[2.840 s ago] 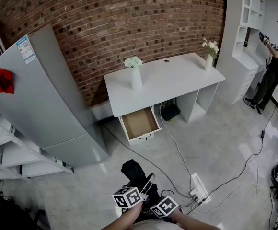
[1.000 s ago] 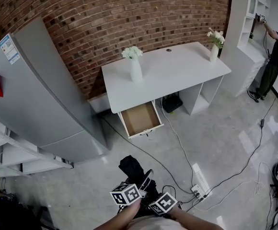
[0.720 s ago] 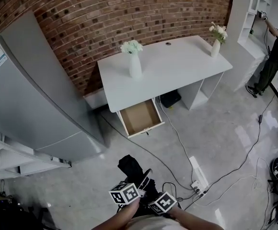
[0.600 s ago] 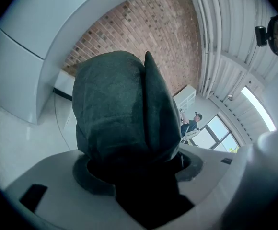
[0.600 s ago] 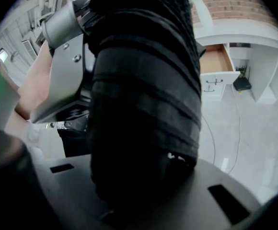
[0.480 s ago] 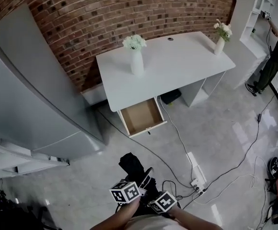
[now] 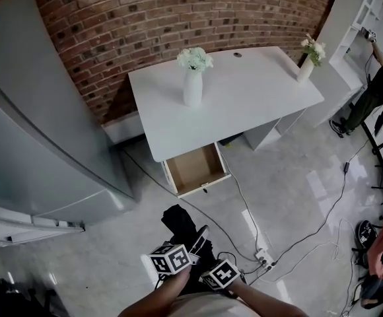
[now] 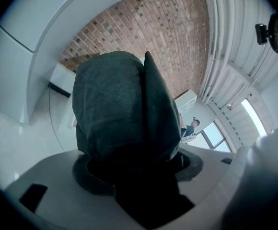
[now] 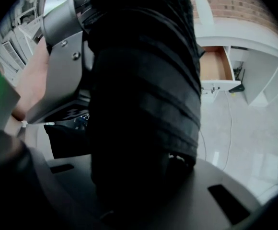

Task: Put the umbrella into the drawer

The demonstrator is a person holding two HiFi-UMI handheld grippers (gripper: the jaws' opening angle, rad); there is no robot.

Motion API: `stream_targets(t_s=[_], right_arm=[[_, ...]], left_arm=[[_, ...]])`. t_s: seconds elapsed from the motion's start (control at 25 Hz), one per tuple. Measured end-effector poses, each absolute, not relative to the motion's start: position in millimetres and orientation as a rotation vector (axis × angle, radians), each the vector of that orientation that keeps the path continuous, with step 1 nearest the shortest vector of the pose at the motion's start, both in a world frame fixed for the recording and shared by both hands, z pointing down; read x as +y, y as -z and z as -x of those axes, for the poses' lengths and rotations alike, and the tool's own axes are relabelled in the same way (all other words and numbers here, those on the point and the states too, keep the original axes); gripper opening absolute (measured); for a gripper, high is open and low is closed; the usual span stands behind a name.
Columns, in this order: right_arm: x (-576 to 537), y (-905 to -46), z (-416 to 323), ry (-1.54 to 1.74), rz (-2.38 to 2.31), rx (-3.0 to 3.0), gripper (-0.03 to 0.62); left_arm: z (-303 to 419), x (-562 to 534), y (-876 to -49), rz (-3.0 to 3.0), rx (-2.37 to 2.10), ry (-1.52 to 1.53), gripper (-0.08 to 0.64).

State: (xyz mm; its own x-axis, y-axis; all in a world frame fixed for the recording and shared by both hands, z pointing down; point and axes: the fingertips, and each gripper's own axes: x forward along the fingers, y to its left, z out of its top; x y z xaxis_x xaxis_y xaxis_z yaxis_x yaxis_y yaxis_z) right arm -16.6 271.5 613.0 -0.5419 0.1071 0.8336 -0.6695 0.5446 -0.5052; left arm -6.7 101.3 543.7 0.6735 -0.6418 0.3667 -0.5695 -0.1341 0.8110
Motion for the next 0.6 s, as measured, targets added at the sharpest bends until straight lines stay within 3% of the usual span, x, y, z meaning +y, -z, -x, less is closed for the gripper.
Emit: stream_targets(t_s=[0.6], right_arm=[[225.5, -615.8, 59.0, -1.063, -0.479, -1.794, 0.032]], left_arm=[[64.3, 50.6, -548.7, -1.760, -0.969, 0.125, 0.296]])
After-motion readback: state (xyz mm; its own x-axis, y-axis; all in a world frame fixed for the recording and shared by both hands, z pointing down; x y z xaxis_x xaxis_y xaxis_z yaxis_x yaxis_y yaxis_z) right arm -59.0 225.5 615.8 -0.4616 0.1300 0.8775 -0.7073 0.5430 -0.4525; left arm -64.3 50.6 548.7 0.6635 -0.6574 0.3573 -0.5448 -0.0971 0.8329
